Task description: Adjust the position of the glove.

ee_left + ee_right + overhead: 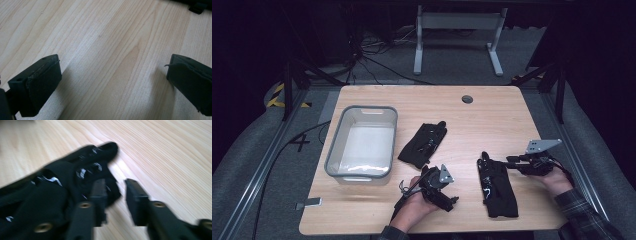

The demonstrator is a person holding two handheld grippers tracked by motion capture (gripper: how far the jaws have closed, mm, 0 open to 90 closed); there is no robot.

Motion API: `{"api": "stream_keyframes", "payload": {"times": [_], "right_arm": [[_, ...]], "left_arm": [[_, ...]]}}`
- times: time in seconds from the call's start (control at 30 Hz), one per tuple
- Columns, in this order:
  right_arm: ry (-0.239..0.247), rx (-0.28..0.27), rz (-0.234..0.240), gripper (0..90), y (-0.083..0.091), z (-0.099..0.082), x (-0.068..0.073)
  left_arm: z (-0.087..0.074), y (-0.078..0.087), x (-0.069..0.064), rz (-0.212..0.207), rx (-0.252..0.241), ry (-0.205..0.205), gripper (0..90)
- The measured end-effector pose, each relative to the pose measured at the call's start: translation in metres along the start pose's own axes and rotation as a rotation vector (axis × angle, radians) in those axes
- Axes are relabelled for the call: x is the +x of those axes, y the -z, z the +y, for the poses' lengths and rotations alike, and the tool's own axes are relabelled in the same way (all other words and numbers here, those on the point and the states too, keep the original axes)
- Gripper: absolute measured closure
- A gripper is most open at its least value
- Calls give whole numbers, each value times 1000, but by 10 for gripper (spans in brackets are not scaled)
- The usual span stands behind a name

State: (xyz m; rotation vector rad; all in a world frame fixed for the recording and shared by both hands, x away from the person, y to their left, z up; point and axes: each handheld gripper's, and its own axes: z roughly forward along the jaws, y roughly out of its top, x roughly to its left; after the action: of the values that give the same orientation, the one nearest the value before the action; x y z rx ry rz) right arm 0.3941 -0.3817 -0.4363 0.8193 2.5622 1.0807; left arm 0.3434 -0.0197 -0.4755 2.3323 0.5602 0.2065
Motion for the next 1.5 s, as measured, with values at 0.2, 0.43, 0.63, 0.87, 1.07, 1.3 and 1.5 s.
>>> {"api": "stream_keyframes", "payload": {"times": [0.2, 0.43, 0.63, 0.87, 1.07, 1.3, 1.5], "right_arm": [[-50, 4, -84, 425, 10, -22, -11], [-92, 4, -143, 217, 12, -42, -16], [-97, 6, -168, 154, 11, -47, -18], [-118, 17, -148, 142, 11, -47, -20], [-118, 17, -148, 143, 11, -47, -20], [-118, 17, -148, 142, 11, -47, -20], [-118, 17, -148, 142, 11, -47, -20]], "left_arm": [[0, 0, 0, 0, 0, 0, 0], [0, 0, 0, 1, 1, 0, 0], [4, 6, -1, 4, 9, 9, 170], [12, 18, 6, 0, -2, 72, 402], [19, 23, 24, 39, 9, 134, 672], [36, 29, 47, 137, 25, 190, 896], [45, 25, 66, 192, 12, 237, 897]]}}
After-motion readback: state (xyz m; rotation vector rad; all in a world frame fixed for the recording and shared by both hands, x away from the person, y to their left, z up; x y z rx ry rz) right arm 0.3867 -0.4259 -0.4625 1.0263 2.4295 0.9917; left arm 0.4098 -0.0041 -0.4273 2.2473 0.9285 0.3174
